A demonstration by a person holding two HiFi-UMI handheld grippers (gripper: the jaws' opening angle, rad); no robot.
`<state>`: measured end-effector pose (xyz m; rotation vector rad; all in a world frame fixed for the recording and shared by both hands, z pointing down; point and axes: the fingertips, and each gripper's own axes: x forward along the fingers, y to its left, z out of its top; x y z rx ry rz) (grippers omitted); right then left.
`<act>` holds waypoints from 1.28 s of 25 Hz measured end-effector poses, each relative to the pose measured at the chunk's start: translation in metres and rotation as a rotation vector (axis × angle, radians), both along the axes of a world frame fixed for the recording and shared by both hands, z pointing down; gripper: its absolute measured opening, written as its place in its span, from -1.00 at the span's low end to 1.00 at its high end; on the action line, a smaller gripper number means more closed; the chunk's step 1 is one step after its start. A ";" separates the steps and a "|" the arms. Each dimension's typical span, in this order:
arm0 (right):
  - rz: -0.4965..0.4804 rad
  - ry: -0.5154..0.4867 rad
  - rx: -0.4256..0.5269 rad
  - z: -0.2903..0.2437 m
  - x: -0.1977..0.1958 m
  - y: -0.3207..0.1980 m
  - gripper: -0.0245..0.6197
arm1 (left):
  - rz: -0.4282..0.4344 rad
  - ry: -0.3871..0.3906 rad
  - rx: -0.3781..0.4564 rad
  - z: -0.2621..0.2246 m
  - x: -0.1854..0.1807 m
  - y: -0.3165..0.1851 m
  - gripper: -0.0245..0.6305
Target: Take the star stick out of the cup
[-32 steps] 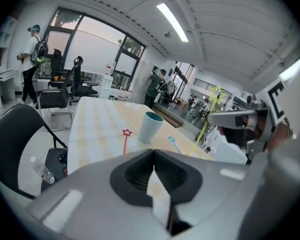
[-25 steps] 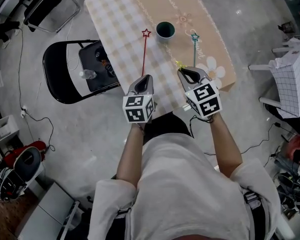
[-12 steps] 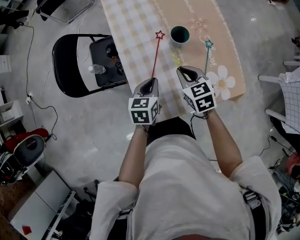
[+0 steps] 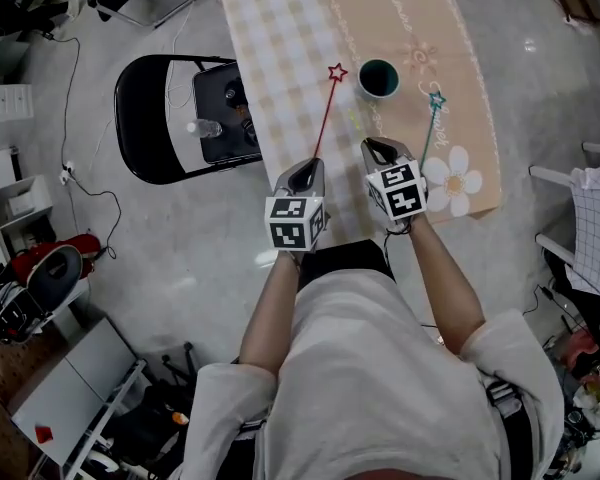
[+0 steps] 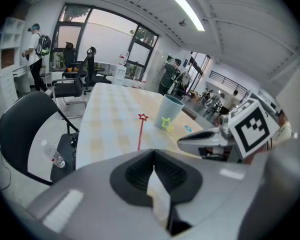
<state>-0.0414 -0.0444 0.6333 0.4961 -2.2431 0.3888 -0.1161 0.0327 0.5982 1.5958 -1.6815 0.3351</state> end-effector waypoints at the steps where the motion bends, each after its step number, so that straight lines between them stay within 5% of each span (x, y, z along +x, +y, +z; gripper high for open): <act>1: -0.002 0.002 -0.005 0.004 0.000 -0.002 -0.86 | -0.007 -0.001 -0.004 0.001 0.000 -0.001 -0.92; 12: 0.042 -0.064 0.019 -0.008 0.009 -0.008 -0.84 | 0.008 -0.046 0.034 -0.015 0.011 0.000 -0.92; 26: 0.329 -0.374 0.350 -0.168 0.057 0.088 -0.93 | 0.147 -0.150 0.369 -0.131 0.040 0.071 -0.92; 32: 0.453 -0.389 0.497 -0.217 0.091 0.150 -0.93 | 0.223 -0.191 0.508 -0.178 0.055 0.115 -0.92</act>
